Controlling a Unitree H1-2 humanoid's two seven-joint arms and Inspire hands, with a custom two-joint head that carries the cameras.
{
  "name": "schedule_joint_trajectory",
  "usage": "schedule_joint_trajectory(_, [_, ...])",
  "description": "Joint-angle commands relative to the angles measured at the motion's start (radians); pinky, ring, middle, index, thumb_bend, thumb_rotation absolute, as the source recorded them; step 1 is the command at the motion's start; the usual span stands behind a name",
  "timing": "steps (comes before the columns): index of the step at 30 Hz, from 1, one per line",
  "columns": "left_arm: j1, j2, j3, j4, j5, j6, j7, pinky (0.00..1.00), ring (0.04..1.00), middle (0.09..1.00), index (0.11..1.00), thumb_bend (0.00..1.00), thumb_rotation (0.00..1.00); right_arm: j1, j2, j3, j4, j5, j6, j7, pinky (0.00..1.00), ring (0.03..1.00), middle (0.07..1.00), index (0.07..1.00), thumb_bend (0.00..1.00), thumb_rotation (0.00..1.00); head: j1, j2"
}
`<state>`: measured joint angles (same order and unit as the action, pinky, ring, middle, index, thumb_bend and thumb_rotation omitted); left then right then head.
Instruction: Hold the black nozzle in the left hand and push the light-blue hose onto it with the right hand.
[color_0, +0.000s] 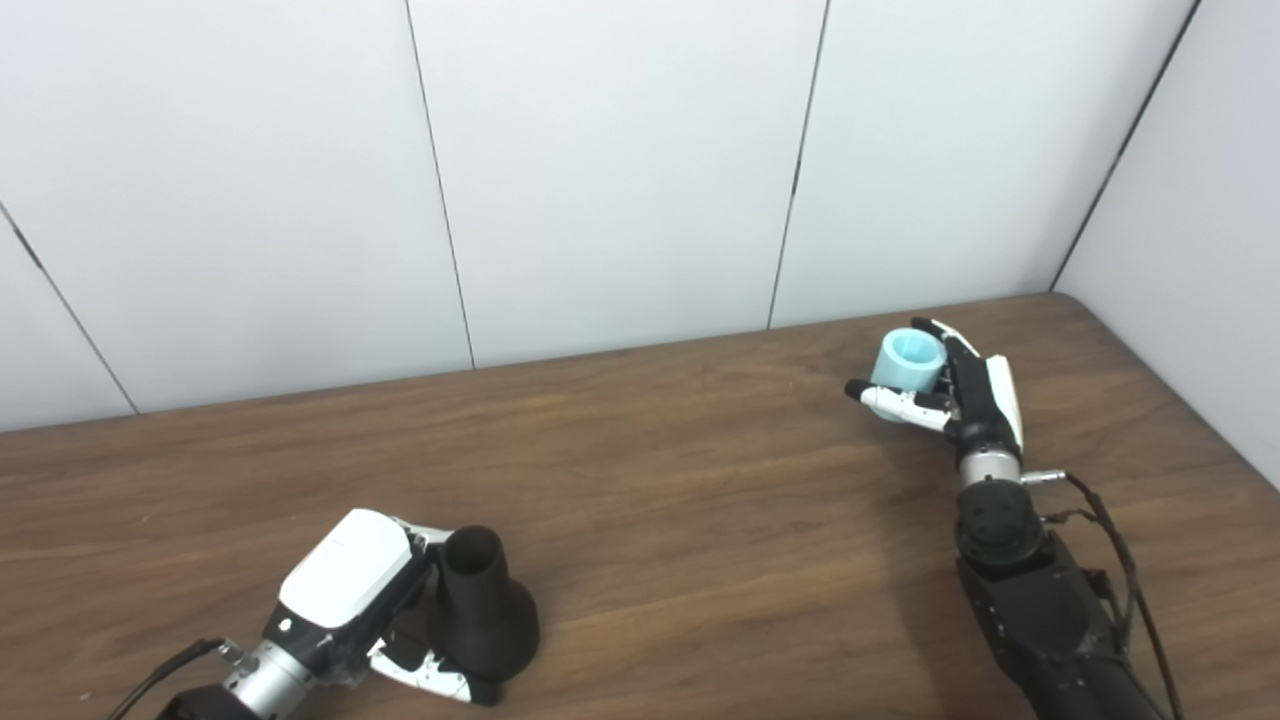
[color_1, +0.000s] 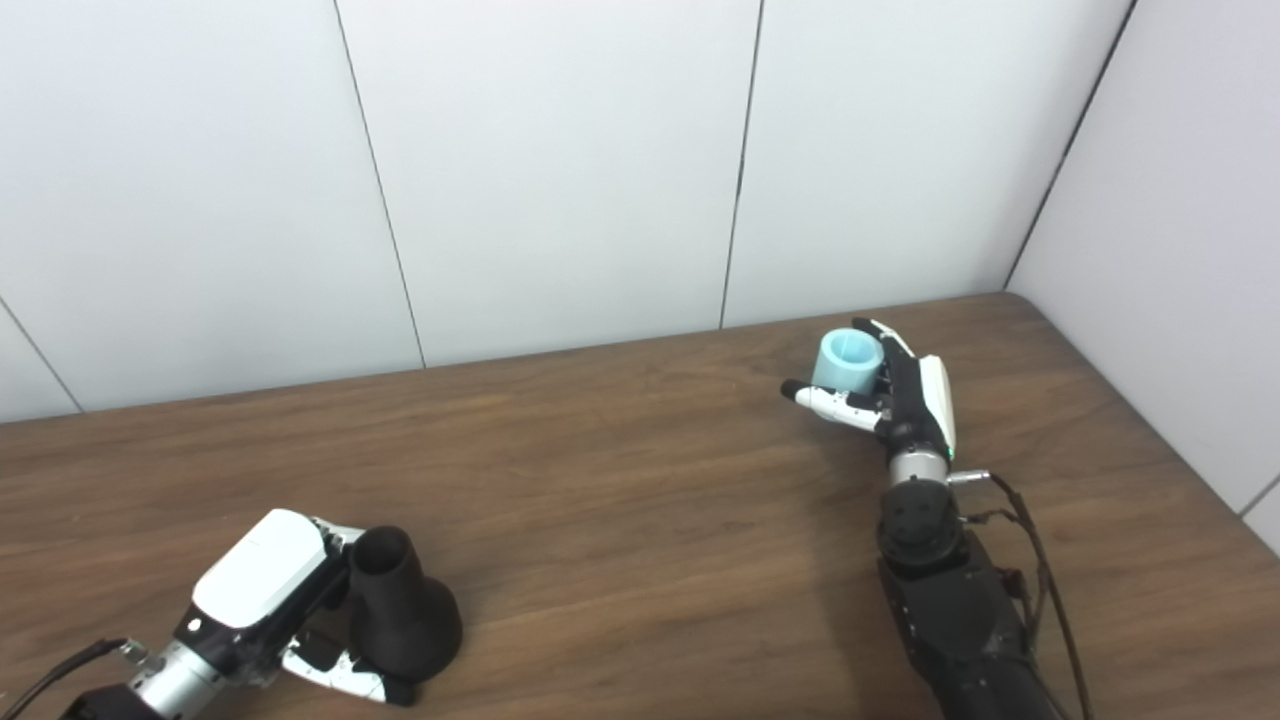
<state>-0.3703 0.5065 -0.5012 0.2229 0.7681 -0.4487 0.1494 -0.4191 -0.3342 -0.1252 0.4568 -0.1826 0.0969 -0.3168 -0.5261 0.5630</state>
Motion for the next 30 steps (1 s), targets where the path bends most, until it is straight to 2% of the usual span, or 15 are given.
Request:
schedule_joint_trajectory(1, [-0.010,0.007,0.000,-0.010,-0.004,-0.020,-0.009,0.13,0.181,0.472,0.479,0.52,0.00,-0.021,0.006,0.008,-0.026,0.004,0.022,0.032,0.63,0.692,0.710,0.740,1.00,0.25,-0.001,0.001])
schedule_joint_trajectory(6, [-0.006,0.010,0.006,-0.016,-0.004,-0.020,-0.028,0.14,0.188,0.473,0.479,0.52,0.00,-0.018,0.013,-0.001,-0.045,0.009,0.051,0.027,0.55,0.612,0.616,0.646,0.96,0.16,-0.003,0.001])
schedule_joint_trajectory(8, [-0.004,0.009,0.008,-0.019,-0.007,-0.019,-0.035,0.14,0.190,0.473,0.480,0.52,0.00,-0.016,0.016,-0.005,-0.049,0.010,0.054,0.024,0.40,0.490,0.539,0.606,0.94,0.11,-0.003,0.001])
schedule_joint_trajectory(9, [-0.004,0.009,0.009,-0.019,-0.008,-0.019,-0.036,0.14,0.190,0.473,0.480,0.52,0.00,-0.016,0.016,-0.006,-0.049,0.011,0.051,0.023,0.31,0.390,0.483,0.576,0.80,0.05,-0.003,0.001])
schedule_joint_trajectory(10, [-0.004,0.009,0.008,-0.019,-0.008,-0.020,-0.035,0.14,0.191,0.473,0.480,0.52,0.00,-0.015,0.017,-0.008,-0.046,0.014,0.045,0.023,0.31,0.382,0.481,0.571,0.75,0.04,-0.003,0.001])
schedule_joint_trajectory(11, [-0.005,0.008,0.007,-0.017,-0.008,-0.020,-0.032,0.14,0.192,0.473,0.479,0.52,0.00,-0.015,0.019,-0.012,-0.046,0.020,0.037,0.024,0.29,0.362,0.478,0.561,0.64,0.02,-0.003,0.001])
schedule_joint_trajectory(12, [-0.006,0.009,0.004,-0.014,-0.005,-0.020,-0.026,0.14,0.191,0.429,0.480,0.52,0.00,-0.014,0.020,-0.014,-0.043,0.025,0.028,0.025,0.31,0.376,0.457,0.546,0.59,0.01,-0.003,0.001])
schedule_joint_trajectory(14, [-0.007,0.011,0.000,-0.013,-0.003,-0.021,-0.024,0.14,0.193,0.415,0.484,0.52,0.00,-0.011,0.022,-0.014,-0.045,0.032,0.015,0.026,0.34,0.395,0.454,0.523,0.54,0.00,0.003,0.004])
schedule_joint_trajectory(16, [-0.006,0.010,-0.001,-0.015,-0.008,-0.021,-0.027,0.15,0.195,0.396,0.482,0.52,0.00,-0.008,0.024,-0.010,-0.060,0.028,0.016,0.024,0.35,0.405,0.462,0.509,0.53,0.00,0.011,0.007])
schedule_joint_trajectory(18, [-0.005,0.005,-0.001,-0.015,-0.012,-0.021,-0.028,0.14,0.193,0.457,0.479,0.52,0.00,-0.004,0.025,-0.007,-0.081,0.024,0.022,0.025,0.35,0.400,0.459,0.514,0.53,0.00,0.027,0.012])
schedule_joint_trajectory(20, [-0.005,0.000,-0.004,-0.015,-0.010,-0.021,-0.025,0.14,0.191,0.397,0.482,0.52,0.00,0.001,0.023,-0.007,-0.102,0.025,0.021,0.032,0.34,0.410,0.478,0.523,0.52,0.00,0.065,0.020])
schedule_joint_trajectory(22, [-0.003,-0.007,-0.004,-0.017,-0.005,-0.021,-0.024,0.14,0.197,0.453,0.480,0.52,0.00,0.007,0.019,-0.004,-0.126,0.020,0.015,0.040,0.33,0.403,0.481,0.536,0.51,0.00,0.096,0.026])
schedule_joint_trajectory(24, [-0.002,-0.016,-0.005,-0.017,0.002,-0.020,-0.023,0.15,0.200,0.469,0.479,0.52,0.00,0.016,0.014,-0.001,-0.163,0.013,0.017,0.053,0.32,0.395,0.482,0.544,0.51,0.00,0.124,0.029])
schedule_joint_trajectory(26, [-0.002,-0.026,-0.008,-0.012,0.010,-0.020,-0.022,0.15,0.200,0.403,0.481,0.52,0.00,0.028,0.009,0.003,-0.210,0.013,0.015,0.073,0.32,0.397,0.484,0.542,0.51,0.00,0.159,0.035])
schedule_joint_trajectory(30, [0.001,-0.047,-0.007,-0.006,0.030,-0.019,-0.024,0.15,0.201,0.383,0.487,0.51,0.00,0.048,0.006,0.012,-0.309,0.020,0.000,0.118,0.33,0.413,0.486,0.529,0.52,0.00,0.187,0.039])
